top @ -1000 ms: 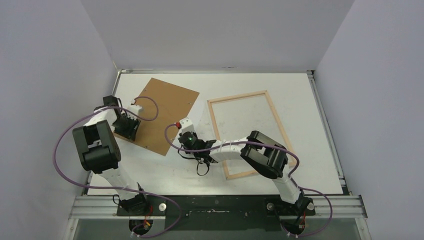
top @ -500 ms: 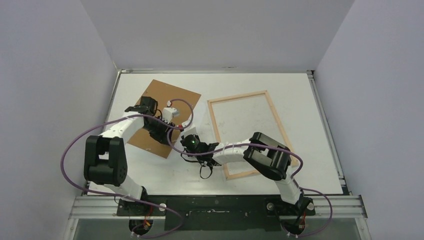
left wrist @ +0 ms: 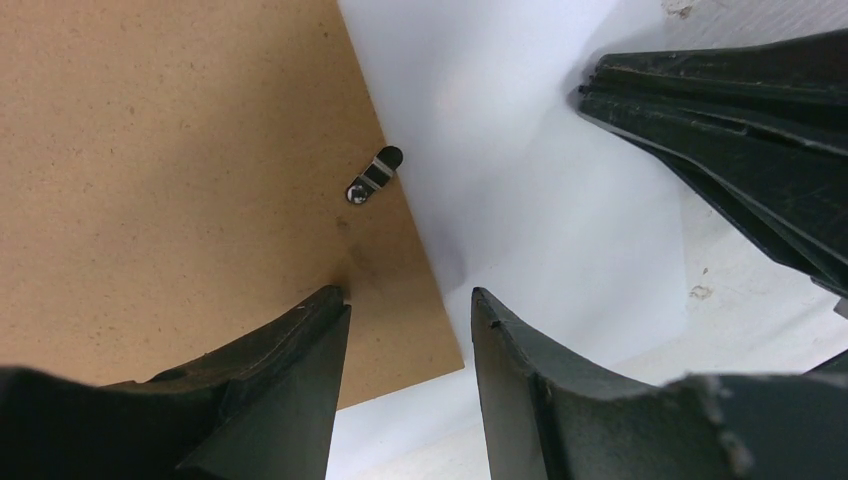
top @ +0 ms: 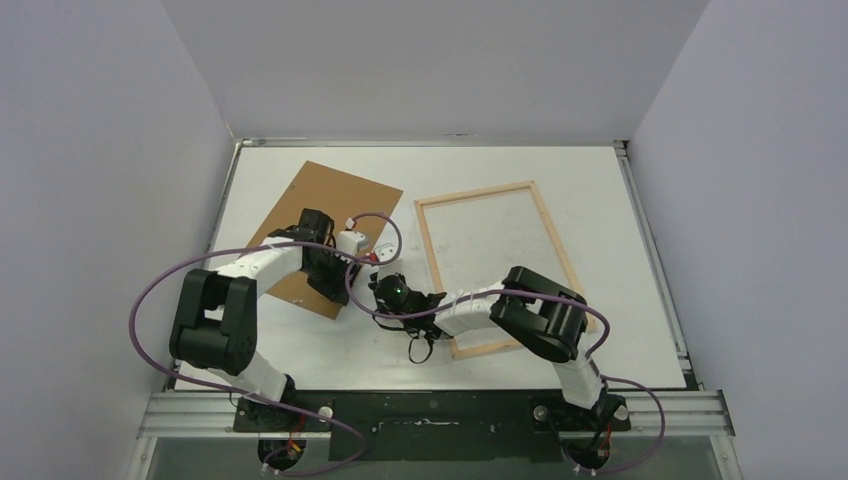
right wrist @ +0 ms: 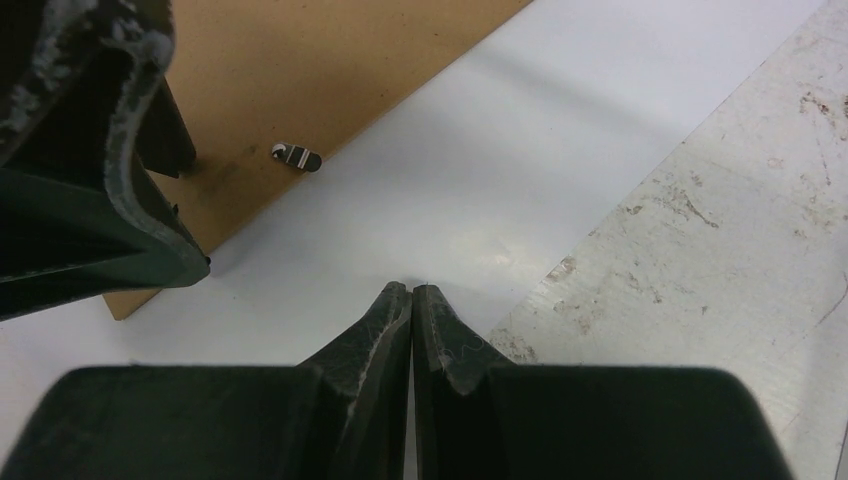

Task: Put the photo into the frame
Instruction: Move the photo to the center of the board.

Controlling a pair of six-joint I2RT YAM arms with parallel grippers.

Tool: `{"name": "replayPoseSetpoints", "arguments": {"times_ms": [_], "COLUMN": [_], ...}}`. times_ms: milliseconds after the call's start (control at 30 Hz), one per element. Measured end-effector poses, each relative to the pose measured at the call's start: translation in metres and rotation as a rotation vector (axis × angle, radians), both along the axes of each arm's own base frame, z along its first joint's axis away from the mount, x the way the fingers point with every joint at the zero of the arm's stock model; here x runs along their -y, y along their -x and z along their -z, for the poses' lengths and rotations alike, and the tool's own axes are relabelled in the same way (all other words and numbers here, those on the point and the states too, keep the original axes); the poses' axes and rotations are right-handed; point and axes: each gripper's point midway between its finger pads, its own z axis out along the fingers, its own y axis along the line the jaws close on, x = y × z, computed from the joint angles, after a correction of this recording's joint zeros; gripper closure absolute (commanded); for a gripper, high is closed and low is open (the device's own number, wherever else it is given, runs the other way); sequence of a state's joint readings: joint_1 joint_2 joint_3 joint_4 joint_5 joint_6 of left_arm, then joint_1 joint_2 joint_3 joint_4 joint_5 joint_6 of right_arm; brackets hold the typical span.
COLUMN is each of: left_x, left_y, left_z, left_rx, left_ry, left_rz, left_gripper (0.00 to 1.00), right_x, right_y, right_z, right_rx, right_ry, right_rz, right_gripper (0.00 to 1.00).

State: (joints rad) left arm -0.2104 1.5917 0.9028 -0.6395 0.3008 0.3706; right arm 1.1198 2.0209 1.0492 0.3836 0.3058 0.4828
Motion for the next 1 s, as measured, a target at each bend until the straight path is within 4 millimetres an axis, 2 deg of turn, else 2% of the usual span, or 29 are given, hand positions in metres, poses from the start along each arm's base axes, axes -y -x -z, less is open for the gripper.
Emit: {"name": "replayPoseSetpoints", "arguments": {"times_ms": [367,567,733,833,1000], "left_x": [-0.005,-0.030,-0.048,-0.037,0.007], "left_y": [-0.009,-0.032,-0.052,-0.050,-0.026], "left_z": [0.002,0.001,-0.002,-0.008,-0.028], "left_rx": [0.059,0.143,0.147,0.148,0.197], "left_ry": [-0.085,-0.190,-0.202,-0.150,-0.054], "left_rz": [0.002,-0.047,-0.115,-0.096,0.007], "left_gripper": [0.54,0.55,0.54,0.53,0.50], "right_x": [0.001,0.007,0.010,0.010,0.010], "right_y": [0.001,0.004,0.007,0.007,0.007], "right_z": [0.000,0.000,0.001,0.001,0.000], "right_rx": [0.004,0.001,-0.004,-0.004,-0.004], "right_ry": [-0.019,-0.017,-0.016,-0.017,-0.017], "right_rz": [0.003,-0.001,-0.002,-0.002,0.000], "right_gripper": [0.95,0.95,0.95,0.95,0.95]}}
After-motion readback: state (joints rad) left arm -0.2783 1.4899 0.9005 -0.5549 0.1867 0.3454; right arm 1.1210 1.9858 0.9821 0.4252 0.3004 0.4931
